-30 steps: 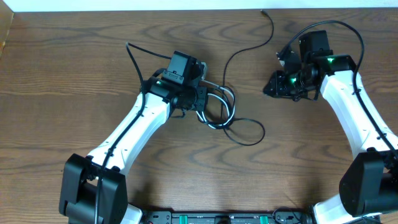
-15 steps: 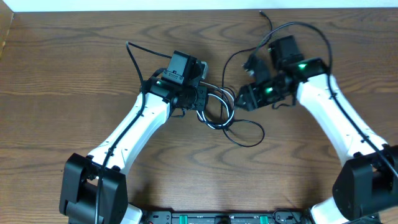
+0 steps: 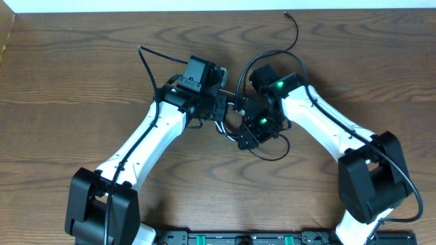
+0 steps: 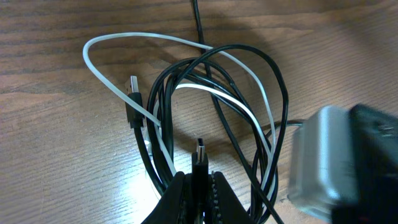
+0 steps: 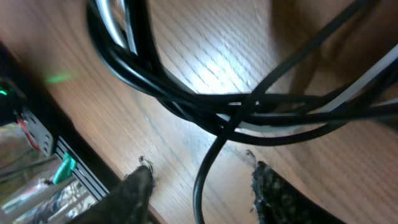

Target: Untangle cables

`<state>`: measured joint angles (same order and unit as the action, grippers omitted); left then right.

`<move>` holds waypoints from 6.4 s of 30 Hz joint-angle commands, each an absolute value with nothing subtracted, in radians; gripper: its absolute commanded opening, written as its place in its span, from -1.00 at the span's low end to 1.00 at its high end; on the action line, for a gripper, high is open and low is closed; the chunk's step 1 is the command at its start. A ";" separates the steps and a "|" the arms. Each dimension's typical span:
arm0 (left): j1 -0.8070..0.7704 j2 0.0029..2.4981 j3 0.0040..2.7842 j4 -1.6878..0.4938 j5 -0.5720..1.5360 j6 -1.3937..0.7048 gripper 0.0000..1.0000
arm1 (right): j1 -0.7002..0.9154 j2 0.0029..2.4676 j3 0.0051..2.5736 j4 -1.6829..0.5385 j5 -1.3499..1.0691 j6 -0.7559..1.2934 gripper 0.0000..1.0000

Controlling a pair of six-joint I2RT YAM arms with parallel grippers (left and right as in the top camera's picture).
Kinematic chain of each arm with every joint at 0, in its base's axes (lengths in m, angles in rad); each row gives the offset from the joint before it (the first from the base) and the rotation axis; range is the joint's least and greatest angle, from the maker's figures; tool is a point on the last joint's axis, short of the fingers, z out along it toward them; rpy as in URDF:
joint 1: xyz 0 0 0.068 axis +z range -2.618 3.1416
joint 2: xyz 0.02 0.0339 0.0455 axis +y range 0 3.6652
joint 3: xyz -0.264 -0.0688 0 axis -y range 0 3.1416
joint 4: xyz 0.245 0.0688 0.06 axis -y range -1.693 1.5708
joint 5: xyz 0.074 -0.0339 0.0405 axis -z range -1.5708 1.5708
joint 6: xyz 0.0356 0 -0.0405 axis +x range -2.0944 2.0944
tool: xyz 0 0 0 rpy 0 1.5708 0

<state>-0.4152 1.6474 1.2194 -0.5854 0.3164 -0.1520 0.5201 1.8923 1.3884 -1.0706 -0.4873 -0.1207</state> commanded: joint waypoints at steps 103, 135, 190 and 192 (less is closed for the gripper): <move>-0.330 1.646 1.215 -0.605 0.197 -0.194 -0.86 | 0.162 1.921 1.836 -1.227 -0.486 0.065 0.27; -0.330 1.646 1.215 -0.605 0.197 -0.301 -0.86 | 0.501 2.218 1.836 -0.865 -0.485 0.424 -0.99; -0.330 1.238 1.324 -0.310 0.409 -0.253 -0.86 | 0.150 1.935 1.828 -1.246 -0.840 -0.486 0.48; -0.330 1.242 1.324 -0.316 0.406 -0.257 -0.85 | 0.186 1.935 1.828 -1.237 -0.869 -0.515 0.48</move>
<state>-0.3355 1.2400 1.3113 -0.3172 0.4267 -0.2398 0.1410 1.9671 1.8187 -1.2446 -0.7757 -0.4038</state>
